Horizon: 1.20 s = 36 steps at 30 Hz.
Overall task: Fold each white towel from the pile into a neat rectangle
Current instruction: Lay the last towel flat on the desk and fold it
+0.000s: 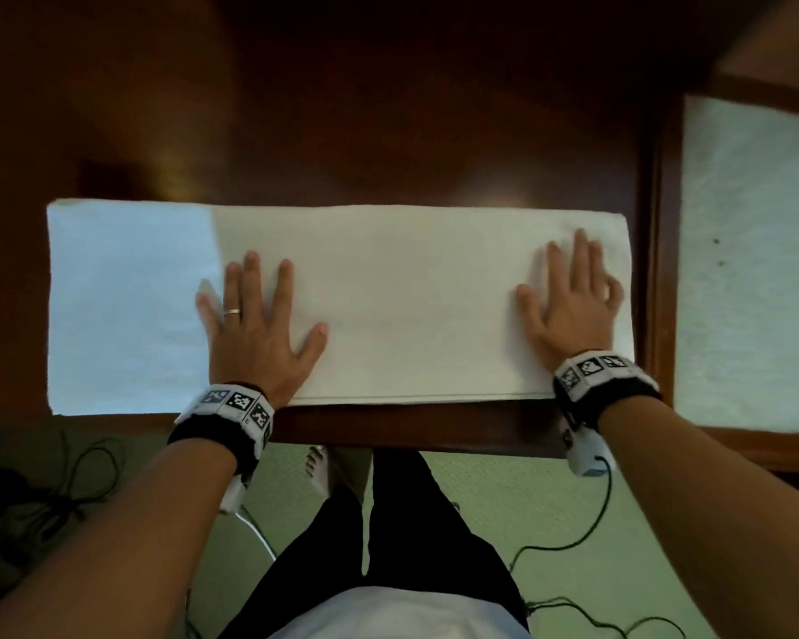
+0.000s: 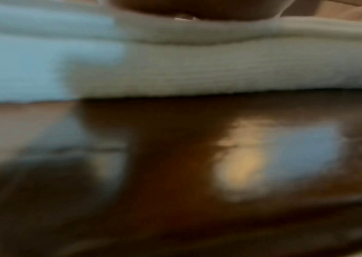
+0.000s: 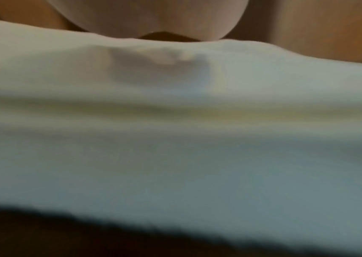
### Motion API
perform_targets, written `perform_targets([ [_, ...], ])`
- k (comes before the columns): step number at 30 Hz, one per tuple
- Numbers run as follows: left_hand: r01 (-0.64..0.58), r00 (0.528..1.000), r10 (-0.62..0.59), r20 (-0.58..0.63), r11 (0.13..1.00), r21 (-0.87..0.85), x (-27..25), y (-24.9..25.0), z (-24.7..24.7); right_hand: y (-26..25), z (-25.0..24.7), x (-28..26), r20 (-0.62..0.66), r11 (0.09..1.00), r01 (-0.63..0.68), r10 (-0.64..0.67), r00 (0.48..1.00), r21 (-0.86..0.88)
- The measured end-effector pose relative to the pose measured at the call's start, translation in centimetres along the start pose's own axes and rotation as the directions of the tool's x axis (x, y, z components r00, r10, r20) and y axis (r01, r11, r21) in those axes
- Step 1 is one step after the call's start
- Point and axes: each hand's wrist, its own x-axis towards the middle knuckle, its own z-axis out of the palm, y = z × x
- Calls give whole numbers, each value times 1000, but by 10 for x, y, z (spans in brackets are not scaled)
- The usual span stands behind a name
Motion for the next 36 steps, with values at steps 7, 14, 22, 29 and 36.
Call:
perform_targets([
  [7, -11, 999, 9, 46, 999, 43, 10, 10, 1, -7, 4, 36, 164, 992, 125, -120, 979, -20],
  [14, -31, 999, 28, 43, 998, 54, 20, 4, 0, 4, 5, -12, 68, 1000, 25, -24, 997, -9],
  [22, 14, 995, -19, 95, 999, 48, 6, -3, -9, 31, 28, -104, 61, 974, -208, 203, 977, 95],
  [29, -215, 968, 206, 142, 975, 50, -32, -4, -4, 33, 3, -60, 95, 770, -535, 539, 837, 346],
  [36, -180, 976, 177, 130, 984, 13, -28, -4, -7, 41, -2, -37, 294, 552, -679, 627, 721, 484],
])
